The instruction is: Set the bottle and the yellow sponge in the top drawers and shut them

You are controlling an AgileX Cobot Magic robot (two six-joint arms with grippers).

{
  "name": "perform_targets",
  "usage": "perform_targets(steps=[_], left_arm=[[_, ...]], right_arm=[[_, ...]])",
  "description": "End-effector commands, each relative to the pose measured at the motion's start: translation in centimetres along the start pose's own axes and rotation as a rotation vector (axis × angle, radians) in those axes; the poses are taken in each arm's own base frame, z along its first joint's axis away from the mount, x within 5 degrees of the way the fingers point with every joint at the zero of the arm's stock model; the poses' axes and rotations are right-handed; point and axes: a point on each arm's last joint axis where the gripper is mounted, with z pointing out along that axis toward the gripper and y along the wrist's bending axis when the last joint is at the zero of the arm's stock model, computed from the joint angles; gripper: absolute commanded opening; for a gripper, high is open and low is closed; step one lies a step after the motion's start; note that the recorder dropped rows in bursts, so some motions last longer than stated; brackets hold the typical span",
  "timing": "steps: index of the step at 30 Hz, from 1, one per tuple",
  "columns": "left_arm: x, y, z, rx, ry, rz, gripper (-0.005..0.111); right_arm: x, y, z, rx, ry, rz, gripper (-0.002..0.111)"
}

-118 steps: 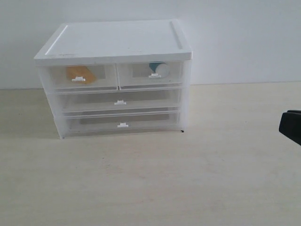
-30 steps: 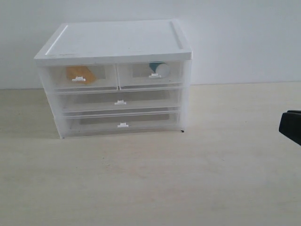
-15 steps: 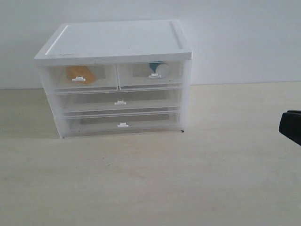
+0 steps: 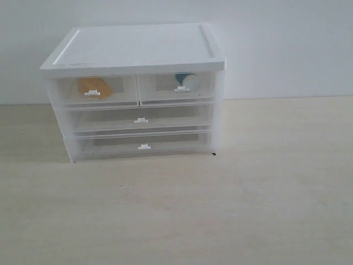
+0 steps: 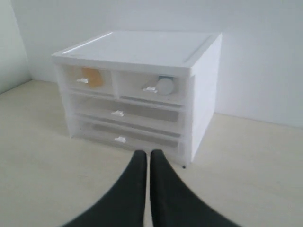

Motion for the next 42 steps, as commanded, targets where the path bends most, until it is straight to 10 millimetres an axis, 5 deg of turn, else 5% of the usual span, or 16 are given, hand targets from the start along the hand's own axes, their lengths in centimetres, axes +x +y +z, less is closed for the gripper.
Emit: perform_targets(steps=[1, 6, 18, 30, 42], left_arm=[[0.1, 0.0, 0.0, -0.005, 0.002, -0.010, 0.004], [0.1, 0.0, 0.0, -0.005, 0.002, -0.010, 0.004], [0.1, 0.0, 0.0, -0.005, 0.002, -0.010, 0.004], [0.1, 0.0, 0.0, -0.005, 0.002, -0.010, 0.004], [0.1, 0.0, 0.0, -0.005, 0.002, -0.010, 0.004]], right_arm=[[1.0, -0.9, -1.7, 0.137, -0.105, -0.035, 0.000], [4.1, -1.6, -3.3, 0.273, -0.266, -0.039, 0.000], [9.0, -2.4, -1.8, 0.286, -0.139, 0.058, 0.000], [11.3, -2.2, -1.7, 0.258, 0.117, -0.051, 0.000], [11.3, -2.2, -1.7, 0.260, 0.111, -0.015, 0.000]])
